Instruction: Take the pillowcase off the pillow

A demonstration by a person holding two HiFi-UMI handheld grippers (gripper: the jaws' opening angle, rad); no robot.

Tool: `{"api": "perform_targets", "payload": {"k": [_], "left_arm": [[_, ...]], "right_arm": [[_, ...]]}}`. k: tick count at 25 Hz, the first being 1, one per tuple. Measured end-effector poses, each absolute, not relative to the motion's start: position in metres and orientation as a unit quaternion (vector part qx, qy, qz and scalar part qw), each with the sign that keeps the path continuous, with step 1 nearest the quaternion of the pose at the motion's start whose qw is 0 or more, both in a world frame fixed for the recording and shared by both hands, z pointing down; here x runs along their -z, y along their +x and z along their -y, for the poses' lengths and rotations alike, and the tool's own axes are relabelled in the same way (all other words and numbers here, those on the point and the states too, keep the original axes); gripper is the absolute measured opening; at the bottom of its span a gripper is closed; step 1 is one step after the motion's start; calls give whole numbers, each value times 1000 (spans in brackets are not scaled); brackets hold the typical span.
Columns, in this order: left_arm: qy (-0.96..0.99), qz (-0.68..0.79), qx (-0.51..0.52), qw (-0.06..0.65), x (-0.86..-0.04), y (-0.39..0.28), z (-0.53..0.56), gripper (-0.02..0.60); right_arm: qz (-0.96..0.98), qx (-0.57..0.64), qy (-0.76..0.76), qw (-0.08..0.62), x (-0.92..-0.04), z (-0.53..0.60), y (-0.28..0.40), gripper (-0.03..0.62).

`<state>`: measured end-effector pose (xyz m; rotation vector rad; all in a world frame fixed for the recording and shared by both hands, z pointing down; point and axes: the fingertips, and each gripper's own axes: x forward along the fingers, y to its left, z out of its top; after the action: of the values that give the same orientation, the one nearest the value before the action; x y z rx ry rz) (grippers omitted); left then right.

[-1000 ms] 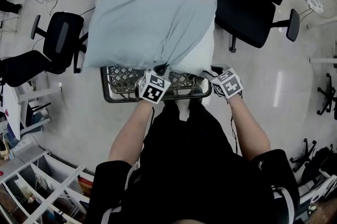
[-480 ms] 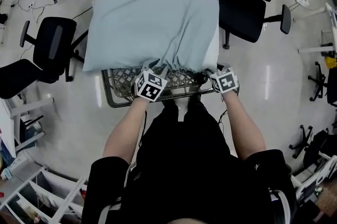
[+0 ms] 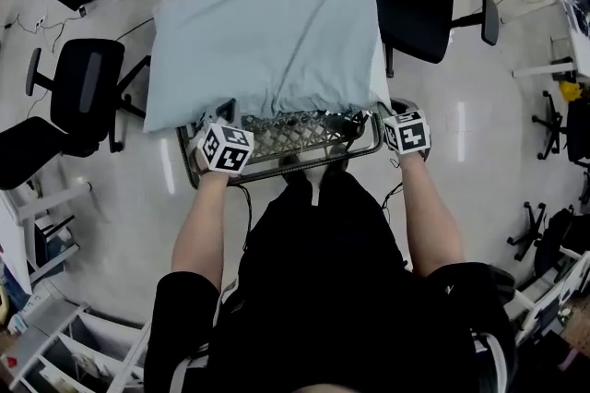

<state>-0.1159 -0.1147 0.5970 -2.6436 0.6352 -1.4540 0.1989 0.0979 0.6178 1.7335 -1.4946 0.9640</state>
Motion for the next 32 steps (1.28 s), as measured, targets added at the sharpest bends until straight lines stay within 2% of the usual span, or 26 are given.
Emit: {"api": "perform_targets", "payload": {"k": [3,5,8,11,15,20,21,23,25,27,30,32], "left_arm": [[-871,-222,439,-18,-580,-133,135,3],[-896,-177,407,-18,-565,-100,117,5],[-926,-109,361,-35,-548,-33,74,14],[-935,-61,346,-50,-545,16,42,73],[-935,-1,351,-47,-551,60,6,130],[-927,71,368,-29,-571,105,-43,228],[-922,77,380,-13,-580,112,-48,229],[-907,75,413,39,-600,122,-48,222],[-893,67,436,88,-610,121,-41,95],[-886,68,445,115,-612,114,-33,39],[-874,66,459,147,-614,92,-15,15],[-873,52,468,126,-614,76,-4,14]], "right_arm": [[561,-362,654,356,-612,-96,212,81],[559,-361,642,380,-609,-88,208,86],[550,-371,647,376,-606,-88,199,124],[547,-383,658,348,-605,-100,199,165],[561,-375,664,322,-602,-104,201,167],[583,-381,639,326,-614,-99,200,253],[589,-383,633,325,-620,-95,200,261],[603,-383,620,323,-630,-88,197,248],[619,-374,608,328,-634,-83,193,174],[627,-365,602,333,-632,-82,195,136],[647,-334,580,365,-627,-85,195,124],[659,-318,563,383,-625,-89,193,116]]}}
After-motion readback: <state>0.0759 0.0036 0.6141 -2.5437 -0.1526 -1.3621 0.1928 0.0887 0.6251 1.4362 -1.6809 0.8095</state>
